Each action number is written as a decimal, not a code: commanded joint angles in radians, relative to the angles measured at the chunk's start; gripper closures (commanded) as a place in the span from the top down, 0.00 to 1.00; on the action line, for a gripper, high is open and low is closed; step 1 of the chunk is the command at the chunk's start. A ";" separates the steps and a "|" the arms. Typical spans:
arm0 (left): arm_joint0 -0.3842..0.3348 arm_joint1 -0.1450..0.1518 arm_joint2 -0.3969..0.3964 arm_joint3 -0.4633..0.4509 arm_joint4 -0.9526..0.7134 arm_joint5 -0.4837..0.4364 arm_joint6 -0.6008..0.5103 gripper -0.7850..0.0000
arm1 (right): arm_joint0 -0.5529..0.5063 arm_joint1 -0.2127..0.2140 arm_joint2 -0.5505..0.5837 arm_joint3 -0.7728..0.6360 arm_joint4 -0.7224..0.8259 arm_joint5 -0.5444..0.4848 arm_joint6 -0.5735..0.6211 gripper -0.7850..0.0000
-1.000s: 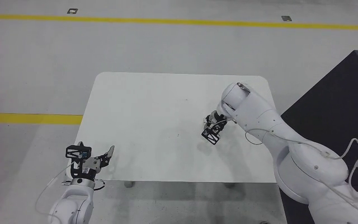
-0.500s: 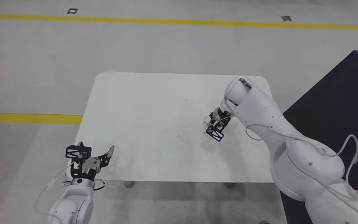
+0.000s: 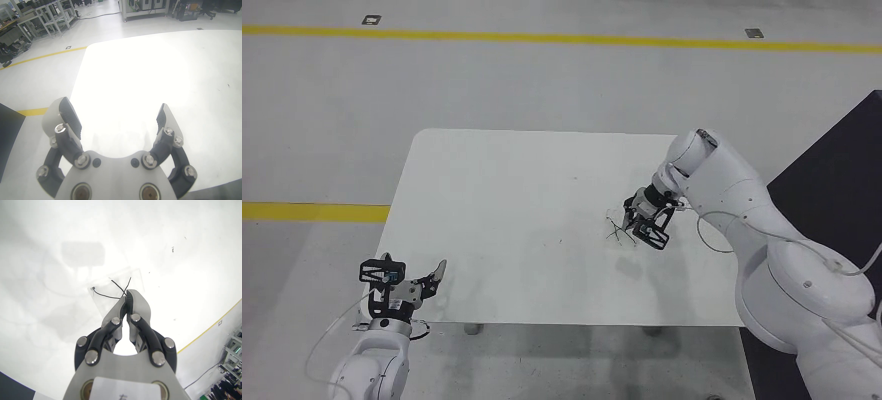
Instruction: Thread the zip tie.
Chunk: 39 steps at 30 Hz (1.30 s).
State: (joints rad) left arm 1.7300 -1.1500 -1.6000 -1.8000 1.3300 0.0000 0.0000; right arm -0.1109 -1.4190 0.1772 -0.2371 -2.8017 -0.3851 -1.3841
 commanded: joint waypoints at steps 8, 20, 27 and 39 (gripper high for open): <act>0.000 0.000 0.000 0.000 0.000 0.000 0.000 1.00 | 0.016 0.016 -0.007 -0.125 -0.243 0.100 0.129 0.00; 0.000 0.000 0.000 0.000 0.000 0.000 0.000 1.00 | 0.011 0.056 0.012 -0.124 -0.207 0.474 0.023 0.00; 0.000 0.000 0.000 0.000 0.000 0.000 0.000 1.00 | 0.011 0.043 -0.007 -0.163 -0.232 0.423 0.054 0.00; 0.000 0.000 0.000 0.000 0.000 0.000 0.000 1.00 | -0.016 0.012 -0.007 -0.194 -0.270 0.345 0.084 0.22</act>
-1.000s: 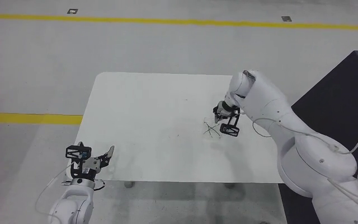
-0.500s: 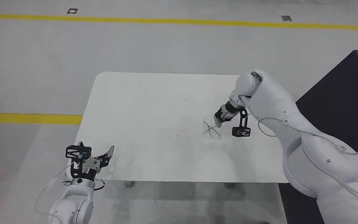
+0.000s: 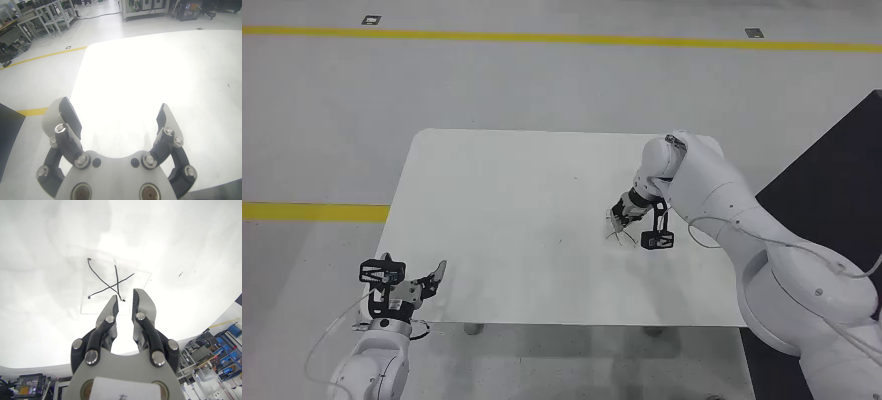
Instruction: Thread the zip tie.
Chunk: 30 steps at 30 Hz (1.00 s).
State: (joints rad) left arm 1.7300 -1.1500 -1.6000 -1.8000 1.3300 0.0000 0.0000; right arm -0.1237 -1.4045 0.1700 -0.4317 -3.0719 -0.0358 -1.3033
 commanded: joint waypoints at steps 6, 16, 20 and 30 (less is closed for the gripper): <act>0.000 0.000 0.000 0.000 0.000 0.000 0.000 1.00 | -0.014 -0.018 0.000 0.008 0.000 -0.020 0.015 0.22; 0.000 0.000 0.000 0.000 0.000 0.000 0.000 1.00 | -0.020 -0.047 0.000 0.051 0.000 -0.060 0.031 0.19; 0.000 0.000 0.000 0.000 0.000 0.000 0.000 1.00 | -0.011 -0.047 0.000 0.085 0.000 -0.013 0.013 0.04; 0.000 0.000 0.000 0.000 0.000 0.000 0.000 1.00 | 0.008 -0.035 0.000 0.143 0.000 0.017 0.017 0.00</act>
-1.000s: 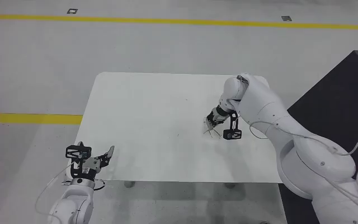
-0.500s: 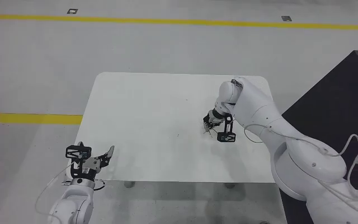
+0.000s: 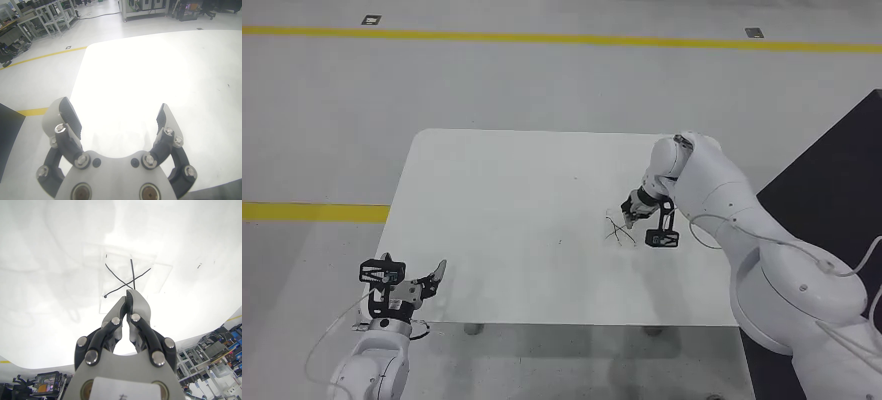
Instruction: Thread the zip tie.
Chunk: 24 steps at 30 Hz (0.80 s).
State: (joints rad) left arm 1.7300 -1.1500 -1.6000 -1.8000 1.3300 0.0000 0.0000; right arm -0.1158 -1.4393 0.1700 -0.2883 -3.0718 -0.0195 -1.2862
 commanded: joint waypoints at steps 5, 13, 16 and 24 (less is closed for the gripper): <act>0.000 0.000 0.000 0.000 0.000 0.000 0.000 1.00 | 0.000 0.000 0.000 -0.001 0.000 0.001 0.000 0.00; 0.000 0.000 0.000 0.000 0.000 0.000 0.000 1.00 | -0.005 0.001 0.000 -0.011 0.000 0.009 0.038 0.00; 0.000 0.000 0.000 0.000 0.000 0.000 0.000 1.00 | -0.003 0.009 0.000 -0.034 0.000 0.028 0.081 0.00; 0.000 0.000 0.000 0.000 0.000 0.000 0.000 1.00 | -0.006 0.031 0.000 -0.103 0.000 0.064 0.068 0.00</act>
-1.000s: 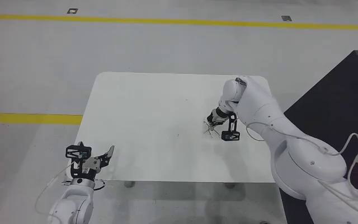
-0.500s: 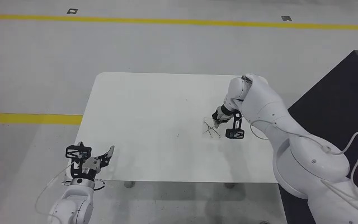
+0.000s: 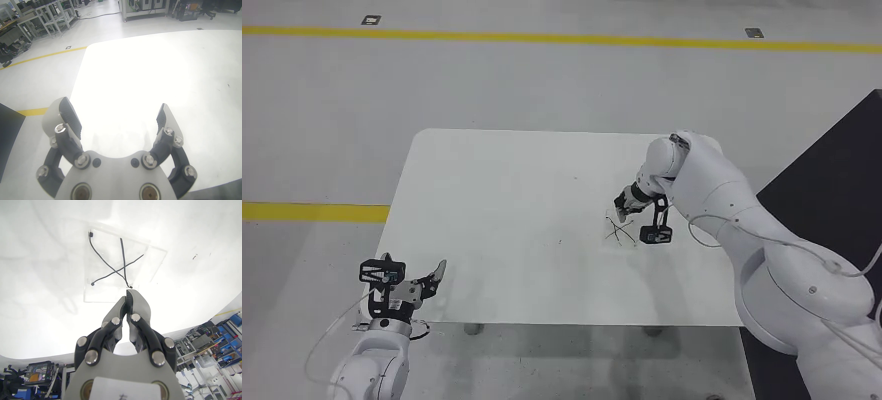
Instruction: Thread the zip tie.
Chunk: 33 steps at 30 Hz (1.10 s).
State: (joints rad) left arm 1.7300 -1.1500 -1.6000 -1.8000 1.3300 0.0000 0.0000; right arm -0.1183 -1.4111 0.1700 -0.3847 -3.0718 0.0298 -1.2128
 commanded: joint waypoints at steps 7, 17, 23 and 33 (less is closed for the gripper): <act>0.000 0.000 0.000 0.000 0.000 0.000 0.000 1.00 | -0.029 0.012 0.000 -0.055 0.000 -0.013 0.012 0.00; 0.000 0.000 0.000 0.000 0.000 0.000 0.000 1.00 | -0.041 0.014 0.000 -0.087 0.000 -0.041 0.008 0.08; 0.000 0.000 0.000 0.000 0.000 0.000 0.000 1.00 | -0.041 0.017 0.000 -0.087 0.000 -0.044 0.002 0.16; 0.000 0.000 0.000 0.000 0.000 0.000 0.000 1.00 | -0.041 0.017 0.000 -0.087 0.000 -0.044 0.002 0.16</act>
State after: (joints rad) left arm 1.7300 -1.1500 -1.6000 -1.8000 1.3300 0.0000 0.0000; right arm -0.1595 -1.3940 0.1700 -0.4721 -3.0718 -0.0144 -1.2104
